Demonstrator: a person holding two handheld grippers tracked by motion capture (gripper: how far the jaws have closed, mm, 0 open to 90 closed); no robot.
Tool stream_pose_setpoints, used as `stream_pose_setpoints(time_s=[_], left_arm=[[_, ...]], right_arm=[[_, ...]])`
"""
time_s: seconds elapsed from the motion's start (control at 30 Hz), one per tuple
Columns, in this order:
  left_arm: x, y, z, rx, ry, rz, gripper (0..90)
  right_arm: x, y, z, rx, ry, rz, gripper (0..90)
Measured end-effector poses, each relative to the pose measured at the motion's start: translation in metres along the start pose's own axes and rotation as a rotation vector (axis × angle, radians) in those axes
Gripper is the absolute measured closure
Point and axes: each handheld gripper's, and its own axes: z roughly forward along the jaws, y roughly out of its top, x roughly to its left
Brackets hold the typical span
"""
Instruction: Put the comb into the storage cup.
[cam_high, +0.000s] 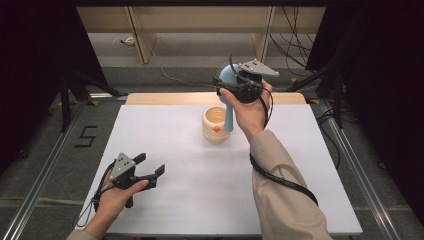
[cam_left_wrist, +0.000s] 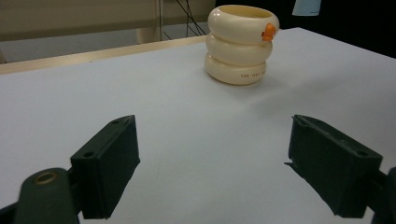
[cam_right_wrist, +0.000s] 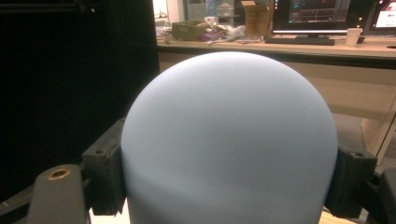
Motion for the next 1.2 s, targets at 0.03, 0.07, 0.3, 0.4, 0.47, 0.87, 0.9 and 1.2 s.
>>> stream_pose_setpoints(time_s=[0.03, 0.07, 0.3, 0.4, 0.47, 0.87, 0.9, 1.2], left_arm=[[0.0000, 0.0000, 0.0001, 0.000, 0.000, -0.001, 15.9], [0.0000, 0.0000, 0.0000, 0.000, 0.001, 0.000, 15.9], [0.0000, 0.0000, 0.0000, 0.000, 0.002, 0.000, 15.9], [0.0002, 0.0000, 0.0000, -0.001, 0.001, -0.001, 15.8], [0.0004, -0.0001, -0.0001, 0.000, 0.002, -0.001, 15.9], [0.0005, 0.0001, -0.0002, -0.001, 0.003, -0.002, 15.9], [0.0005, 0.0000, -0.0002, 0.000, 0.002, -0.002, 15.9], [0.0006, -0.0002, 0.0000, 0.000, 0.001, -0.002, 15.9]], right_arm=[[-0.0001, 0.0001, 0.0003, 0.000, 0.001, 0.000, 20.4], [-0.0001, 0.0002, 0.0005, 0.000, 0.000, 0.003, 20.4], [-0.0006, 0.0014, 0.0014, -0.002, -0.001, 0.002, 20.5], [-0.0008, 0.0021, 0.0021, -0.005, 0.000, 0.001, 20.5], [-0.0010, 0.0025, 0.0027, -0.006, -0.002, 0.004, 20.4], [-0.0028, 0.0033, 0.0069, -0.007, -0.009, 0.005, 20.5], [-0.0028, 0.0033, 0.0073, -0.006, -0.008, 0.006, 20.4], [-0.0045, 0.0037, 0.0093, -0.009, -0.012, 0.009, 20.5]])
